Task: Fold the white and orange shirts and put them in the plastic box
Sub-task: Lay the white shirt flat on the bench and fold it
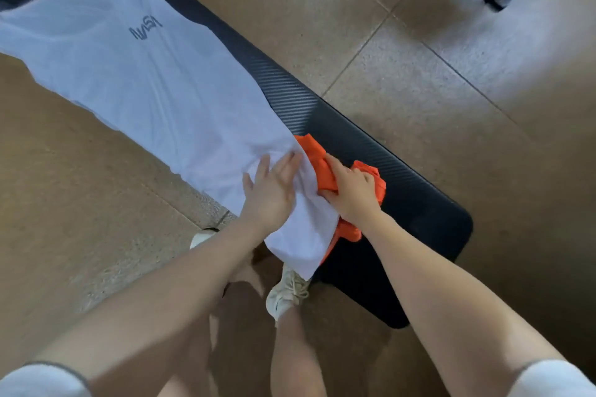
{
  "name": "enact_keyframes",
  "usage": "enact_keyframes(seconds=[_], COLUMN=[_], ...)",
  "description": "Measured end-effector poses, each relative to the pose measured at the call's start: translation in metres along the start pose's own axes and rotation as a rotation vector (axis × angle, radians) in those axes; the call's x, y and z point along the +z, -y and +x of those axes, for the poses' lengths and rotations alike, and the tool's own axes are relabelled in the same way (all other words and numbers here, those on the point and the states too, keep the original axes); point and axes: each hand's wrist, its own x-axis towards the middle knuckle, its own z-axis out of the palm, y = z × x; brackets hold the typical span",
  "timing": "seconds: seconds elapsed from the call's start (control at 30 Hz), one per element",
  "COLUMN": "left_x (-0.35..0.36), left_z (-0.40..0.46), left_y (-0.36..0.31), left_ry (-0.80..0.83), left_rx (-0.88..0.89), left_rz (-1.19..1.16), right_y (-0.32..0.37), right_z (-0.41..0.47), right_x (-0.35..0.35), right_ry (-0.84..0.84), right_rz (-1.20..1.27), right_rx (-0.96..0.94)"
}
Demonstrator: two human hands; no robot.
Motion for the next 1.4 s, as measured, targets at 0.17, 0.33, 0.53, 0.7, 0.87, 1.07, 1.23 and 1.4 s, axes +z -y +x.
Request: enact_keyframes(seconds=[0.17,0.33,0.53,0.7,0.87,1.07,1.23,1.4], left_x=[0.007,0.015,0.009,0.012,0.017,0.021,0.014,0.008], left_z=[0.014,0.016,0.019,0.025,0.037,0.044,0.050,0.041], left_y=[0.004,-0.028,-0.049,-0.026,-0.008,-0.009,-0.010,-0.036], left_ry=[-0.018,0.059,0.129,0.170,0.092,0.124,0.183,0.202], left_rx=[0.175,0.197,0.061,0.056,0.048,0.016,-0.007,-0.043], left_rz=[-0.048,-0.082,0.146,0.153,0.110,0.182,0.210,0.264], right_y=[-0.049,-0.104,-0.137,-0.096,-0.072,-0.109,-0.137,-0.142], right_z=[-0.030,-0.080,-0.113,-0.097,-0.064,-0.069,-0.097,-0.127], right_x=[-0.013,-0.039,-0.037,-0.014,-0.005,-0.021,-0.042,-0.059], right_ry=[-0.050,-0.143,-0.100,-0.393,-0.198,0.125,0.179,-0.359], right_rz=[0.240,0.353,0.206,-0.089,-0.124,-0.206,0.352,1.204], right_rx=[0.105,0.425,0.761,0.202,0.182,0.169,0.217,0.571])
